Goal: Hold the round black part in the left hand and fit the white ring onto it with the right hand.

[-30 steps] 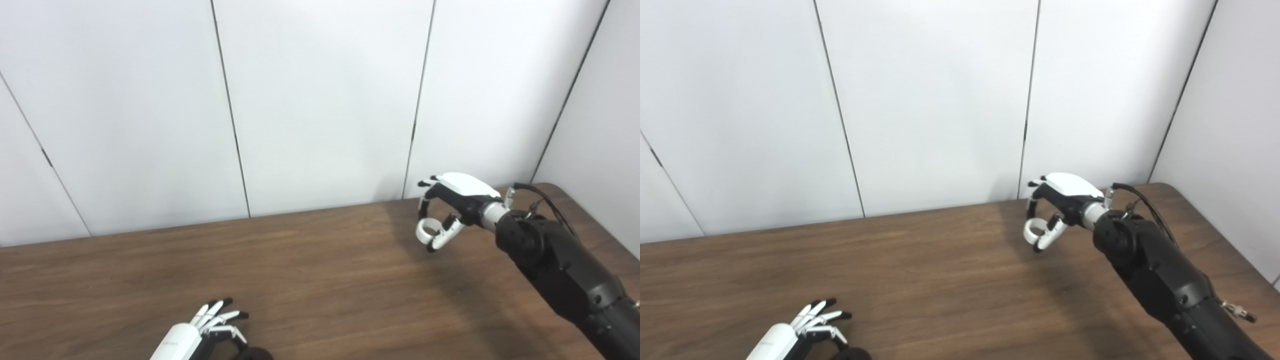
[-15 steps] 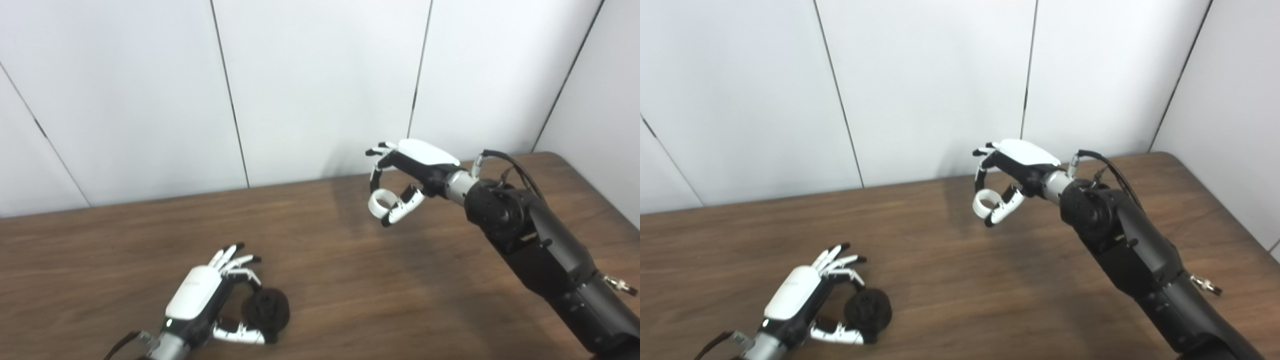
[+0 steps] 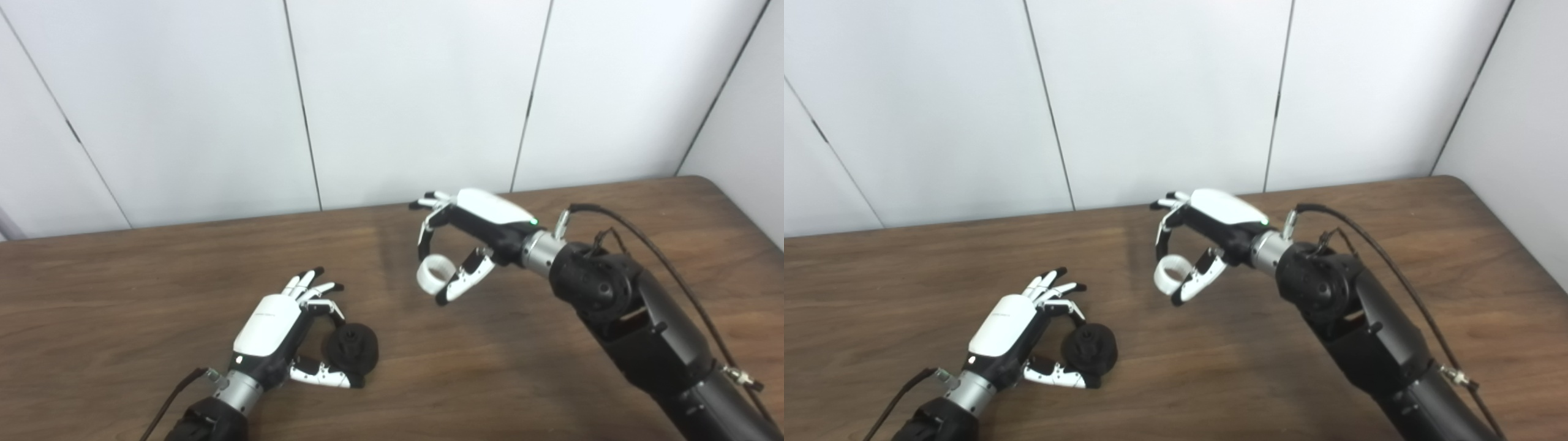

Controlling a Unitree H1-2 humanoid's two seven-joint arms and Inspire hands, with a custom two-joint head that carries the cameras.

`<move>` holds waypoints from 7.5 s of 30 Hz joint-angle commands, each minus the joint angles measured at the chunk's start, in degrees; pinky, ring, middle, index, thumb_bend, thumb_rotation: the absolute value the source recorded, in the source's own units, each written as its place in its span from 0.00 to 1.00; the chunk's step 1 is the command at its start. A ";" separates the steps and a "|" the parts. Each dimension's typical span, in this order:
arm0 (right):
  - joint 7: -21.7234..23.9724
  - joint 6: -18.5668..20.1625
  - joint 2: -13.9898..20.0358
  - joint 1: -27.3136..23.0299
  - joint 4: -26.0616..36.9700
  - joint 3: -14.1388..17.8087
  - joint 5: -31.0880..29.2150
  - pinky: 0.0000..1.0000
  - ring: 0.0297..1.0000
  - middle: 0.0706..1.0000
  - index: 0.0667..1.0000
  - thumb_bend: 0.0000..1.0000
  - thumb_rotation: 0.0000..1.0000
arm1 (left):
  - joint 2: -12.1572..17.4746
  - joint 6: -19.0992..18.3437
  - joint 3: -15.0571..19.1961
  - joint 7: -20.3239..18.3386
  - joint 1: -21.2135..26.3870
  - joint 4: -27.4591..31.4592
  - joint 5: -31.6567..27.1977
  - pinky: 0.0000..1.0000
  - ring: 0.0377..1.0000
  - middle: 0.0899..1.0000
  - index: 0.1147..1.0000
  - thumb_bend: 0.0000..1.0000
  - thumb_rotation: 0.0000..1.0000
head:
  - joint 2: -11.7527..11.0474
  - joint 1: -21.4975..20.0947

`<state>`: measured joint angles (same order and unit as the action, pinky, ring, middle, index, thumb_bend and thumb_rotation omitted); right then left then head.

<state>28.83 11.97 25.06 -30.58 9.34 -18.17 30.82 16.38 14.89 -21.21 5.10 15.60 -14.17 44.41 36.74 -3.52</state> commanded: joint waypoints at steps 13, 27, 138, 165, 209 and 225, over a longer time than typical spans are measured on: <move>0.00 -2.86 -4.72 -1.66 1.47 -3.46 1.03 1.00 1.00 0.94 0.44 0.52 0.13 | -1.64 -2.73 -3.02 -0.57 -1.84 -3.06 1.59 1.00 1.00 0.85 0.41 0.52 0.05 | 0.35 1.19; 0.18 -3.33 -6.41 -1.19 0.77 -4.83 1.16 1.00 1.00 0.94 0.44 0.52 0.13 | -1.84 -4.47 -3.96 -1.63 -2.94 -0.01 1.28 1.00 1.00 0.86 0.41 0.52 0.05 | 1.07 2.44; 4.16 -0.83 -9.40 2.44 1.53 -4.99 -4.35 1.00 1.00 1.00 0.99 1.00 0.46 | -2.10 -9.81 -6.42 -4.18 -5.88 8.54 -0.32 1.00 1.00 0.86 0.41 0.52 0.05 | 2.82 4.58; -13.48 -14.28 -8.86 22.58 5.13 14.53 -18.72 0.86 0.99 1.00 1.00 0.86 0.77 | -2.78 -6.89 -8.78 12.99 -2.02 -6.70 11.55 1.00 1.00 0.85 0.41 0.52 0.05 | -1.18 2.94; -23.18 -19.08 -12.43 46.85 7.36 22.38 -21.11 0.82 0.94 0.97 0.98 0.61 0.72 | -1.97 -10.86 -8.18 -0.24 -0.09 -8.03 5.63 1.00 1.00 1.00 0.65 1.00 0.45 | -3.18 3.01; -23.10 -18.75 -11.13 46.08 6.27 21.16 -20.04 0.84 0.97 0.99 1.00 0.66 0.71 | -1.64 -13.43 2.93 -6.45 -2.79 3.29 -10.19 1.00 1.00 1.00 0.99 1.00 0.48 | -4.57 3.47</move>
<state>5.66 -7.09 12.99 15.81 15.68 2.85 10.45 12.92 3.11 -19.97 0.23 14.61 -11.05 36.80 32.17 -0.09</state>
